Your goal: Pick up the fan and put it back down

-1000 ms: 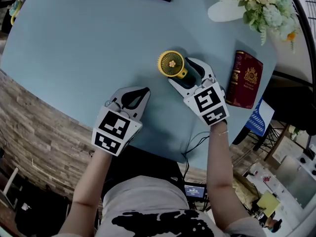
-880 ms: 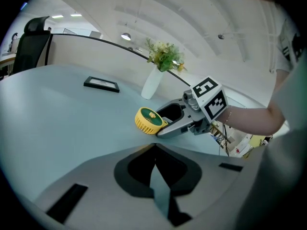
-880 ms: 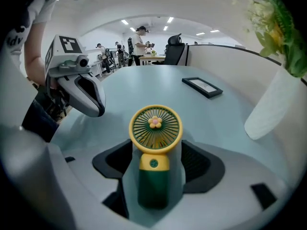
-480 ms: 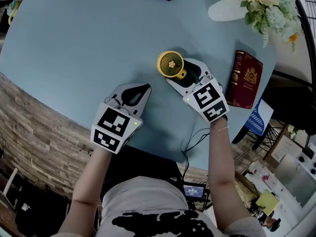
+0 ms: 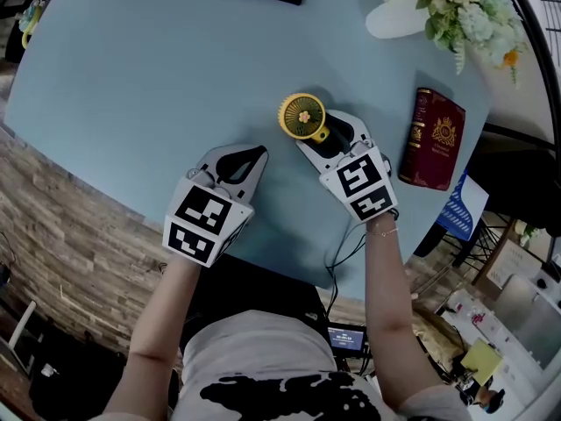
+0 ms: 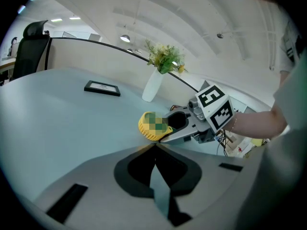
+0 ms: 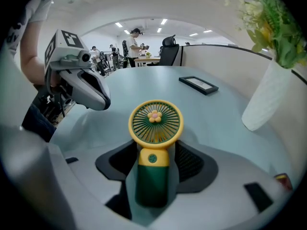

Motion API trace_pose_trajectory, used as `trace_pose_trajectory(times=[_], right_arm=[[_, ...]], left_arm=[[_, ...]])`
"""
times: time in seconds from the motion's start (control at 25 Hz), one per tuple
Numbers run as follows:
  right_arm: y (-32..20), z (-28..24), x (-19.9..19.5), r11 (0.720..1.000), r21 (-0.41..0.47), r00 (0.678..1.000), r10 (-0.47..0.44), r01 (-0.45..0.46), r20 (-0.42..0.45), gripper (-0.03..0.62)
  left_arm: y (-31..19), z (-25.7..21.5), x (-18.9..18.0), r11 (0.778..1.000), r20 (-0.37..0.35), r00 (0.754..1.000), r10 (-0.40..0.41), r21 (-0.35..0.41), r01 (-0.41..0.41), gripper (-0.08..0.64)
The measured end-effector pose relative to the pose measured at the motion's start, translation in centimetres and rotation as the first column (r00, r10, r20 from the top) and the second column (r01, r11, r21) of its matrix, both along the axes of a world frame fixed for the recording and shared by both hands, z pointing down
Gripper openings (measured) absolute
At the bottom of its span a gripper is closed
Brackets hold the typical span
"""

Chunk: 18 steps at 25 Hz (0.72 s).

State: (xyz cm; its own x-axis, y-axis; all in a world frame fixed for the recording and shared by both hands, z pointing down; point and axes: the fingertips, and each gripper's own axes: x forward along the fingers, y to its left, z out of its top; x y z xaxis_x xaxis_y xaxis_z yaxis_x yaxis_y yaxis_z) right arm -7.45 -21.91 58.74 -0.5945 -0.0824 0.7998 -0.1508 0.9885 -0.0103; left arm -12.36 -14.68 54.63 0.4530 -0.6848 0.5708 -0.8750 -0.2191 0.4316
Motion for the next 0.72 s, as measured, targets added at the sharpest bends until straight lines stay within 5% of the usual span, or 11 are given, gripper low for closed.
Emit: trace_pose_trajectory(times=[0.24,0.72], right_arm=[[1.3,-0.9,0.3,1.0,0.016,1.0,0.018,-0.018,0.014,0.256],[1.6,-7.2,0.1,0.981,0.055,0.968,0.172,-0.185,0.183,0.256]], left_arm=[[0.6,-0.6,0.2,1.0,0.017,1.0,0.024,0.001,-0.024,0.011],[0.7,-4.0,-0.8,0.996,0.079,0.995,0.056,0.061,-0.061,0.011]])
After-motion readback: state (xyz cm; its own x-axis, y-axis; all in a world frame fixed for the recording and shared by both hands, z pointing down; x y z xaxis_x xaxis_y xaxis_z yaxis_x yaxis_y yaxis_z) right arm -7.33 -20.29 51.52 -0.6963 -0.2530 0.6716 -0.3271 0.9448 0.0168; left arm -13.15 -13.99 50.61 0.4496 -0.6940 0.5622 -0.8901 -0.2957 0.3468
